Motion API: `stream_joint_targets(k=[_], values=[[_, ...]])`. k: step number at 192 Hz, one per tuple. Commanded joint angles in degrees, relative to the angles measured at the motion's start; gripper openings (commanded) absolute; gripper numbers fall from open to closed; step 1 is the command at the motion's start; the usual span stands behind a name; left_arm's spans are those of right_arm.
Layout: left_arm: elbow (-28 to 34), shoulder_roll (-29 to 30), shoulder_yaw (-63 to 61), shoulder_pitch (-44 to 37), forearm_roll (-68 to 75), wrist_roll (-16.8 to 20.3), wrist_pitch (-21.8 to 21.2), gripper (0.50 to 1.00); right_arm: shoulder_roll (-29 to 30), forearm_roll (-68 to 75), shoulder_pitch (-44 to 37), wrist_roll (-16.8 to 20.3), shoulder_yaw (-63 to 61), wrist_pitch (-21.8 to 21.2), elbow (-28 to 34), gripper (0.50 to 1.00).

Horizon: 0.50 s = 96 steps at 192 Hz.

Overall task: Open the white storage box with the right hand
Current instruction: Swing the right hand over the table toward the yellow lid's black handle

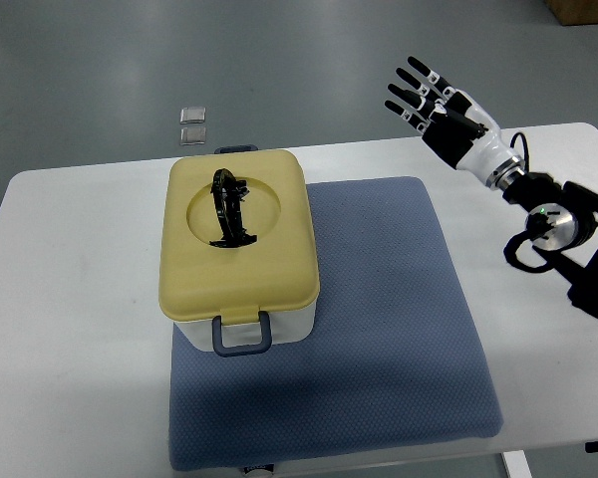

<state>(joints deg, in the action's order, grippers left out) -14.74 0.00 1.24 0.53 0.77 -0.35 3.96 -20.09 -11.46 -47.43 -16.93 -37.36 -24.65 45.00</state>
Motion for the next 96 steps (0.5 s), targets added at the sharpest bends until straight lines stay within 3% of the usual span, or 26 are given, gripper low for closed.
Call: stream_joint_targets(k=[1,18,34,35,59,96], values=[[0.0,0.0,0.0,0.0,0.0,0.0,0.0,1.0,-5.7,-28.8,-8.0,2.3,6.9,-2.9,2.6,0.926],[-0.1,0.0,0.0,0.0,0.1,0.0,0.1,1.0,-10.1,-46.2,-16.7,2.5,12.0,-10.2,4.9,0.924],[-0.1,0.0,0.0,0.0,0.1,0.0,0.1,1.0,-11.3,-50.9,-20.3,2.6,14.1,-10.3,5.8,0.926],[0.0,0.0,-0.1,0.0,0.2,0.0,0.2,1.0,-12.3,-56.9,-27.0,2.6,18.8,-10.3,7.2,0.926],[0.0,0.0,-0.1,0.0,0.1,0.0,0.4,1.0,-11.8,-64.1,-43.4,2.6,32.5,-10.3,11.3,0.926],[0.0,0.0,0.0,0.0,0.1,0.0,0.4,1.0,-6.3,-65.3,-55.9,2.5,44.7,-10.3,15.8,0.926]])
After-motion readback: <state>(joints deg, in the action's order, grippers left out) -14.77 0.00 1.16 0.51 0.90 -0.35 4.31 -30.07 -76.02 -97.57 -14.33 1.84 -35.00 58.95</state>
